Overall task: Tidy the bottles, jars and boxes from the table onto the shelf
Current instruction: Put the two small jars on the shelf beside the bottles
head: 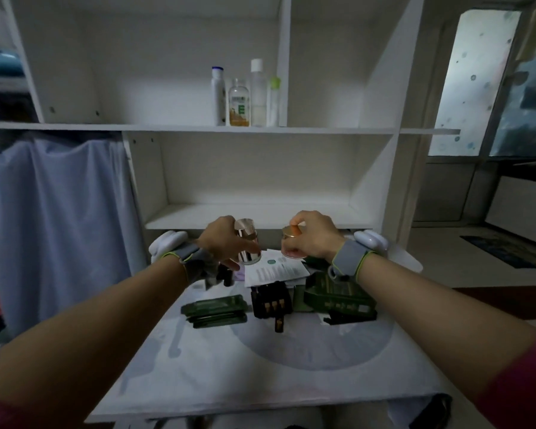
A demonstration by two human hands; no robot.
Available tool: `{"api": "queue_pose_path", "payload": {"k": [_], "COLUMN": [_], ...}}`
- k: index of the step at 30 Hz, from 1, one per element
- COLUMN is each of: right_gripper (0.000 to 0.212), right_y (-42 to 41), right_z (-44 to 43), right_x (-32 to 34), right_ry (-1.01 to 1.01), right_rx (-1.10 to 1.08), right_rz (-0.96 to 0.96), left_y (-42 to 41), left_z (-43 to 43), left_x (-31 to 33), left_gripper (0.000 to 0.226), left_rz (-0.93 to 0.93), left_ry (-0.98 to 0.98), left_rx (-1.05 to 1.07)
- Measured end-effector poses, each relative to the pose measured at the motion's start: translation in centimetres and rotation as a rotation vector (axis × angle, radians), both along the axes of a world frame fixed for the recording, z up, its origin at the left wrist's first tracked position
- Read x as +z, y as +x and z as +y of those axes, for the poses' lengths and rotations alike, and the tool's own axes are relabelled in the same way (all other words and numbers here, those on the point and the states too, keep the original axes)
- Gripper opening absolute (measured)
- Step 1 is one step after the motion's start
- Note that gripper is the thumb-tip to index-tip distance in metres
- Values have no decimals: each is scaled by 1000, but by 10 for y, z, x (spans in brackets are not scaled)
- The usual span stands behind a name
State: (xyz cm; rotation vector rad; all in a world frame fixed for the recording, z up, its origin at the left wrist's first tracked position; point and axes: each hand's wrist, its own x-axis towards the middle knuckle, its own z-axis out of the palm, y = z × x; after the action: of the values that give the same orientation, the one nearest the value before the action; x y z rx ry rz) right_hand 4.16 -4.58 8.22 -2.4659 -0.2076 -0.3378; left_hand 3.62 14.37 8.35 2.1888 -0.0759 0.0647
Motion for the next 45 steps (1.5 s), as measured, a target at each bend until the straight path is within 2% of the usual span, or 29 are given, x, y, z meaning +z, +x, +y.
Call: {"api": "queue_pose_path", "payload": {"k": [8, 15, 20, 25, 30, 42, 45], "right_gripper": [37, 29, 36, 40, 35, 56, 60], "right_y": [42, 84, 116, 146, 167, 215, 219], "right_z": [27, 53, 70, 82, 89, 116, 118], "right_x": [22, 53, 79, 98, 112, 145, 147], "right_ry": [92, 215, 226, 192, 254, 242, 260], "right_rx": [5, 31, 36, -10, 20, 36, 38], "right_rz": [-54, -75, -112, -128, -134, -290, -319], "left_y": [38, 73, 103, 124, 145, 226, 240], "left_z": [30, 56, 74, 83, 87, 107, 108], "left_x": [39, 73, 92, 112, 133, 177, 181], "left_gripper": [26, 38, 42, 28, 21, 33, 46], "left_rz": [-71, -114, -154, -224, -305, -480, -506], "left_ry": [-35, 11, 25, 36, 34, 41, 55], "left_rx": [29, 40, 50, 58, 105, 250, 279]}}
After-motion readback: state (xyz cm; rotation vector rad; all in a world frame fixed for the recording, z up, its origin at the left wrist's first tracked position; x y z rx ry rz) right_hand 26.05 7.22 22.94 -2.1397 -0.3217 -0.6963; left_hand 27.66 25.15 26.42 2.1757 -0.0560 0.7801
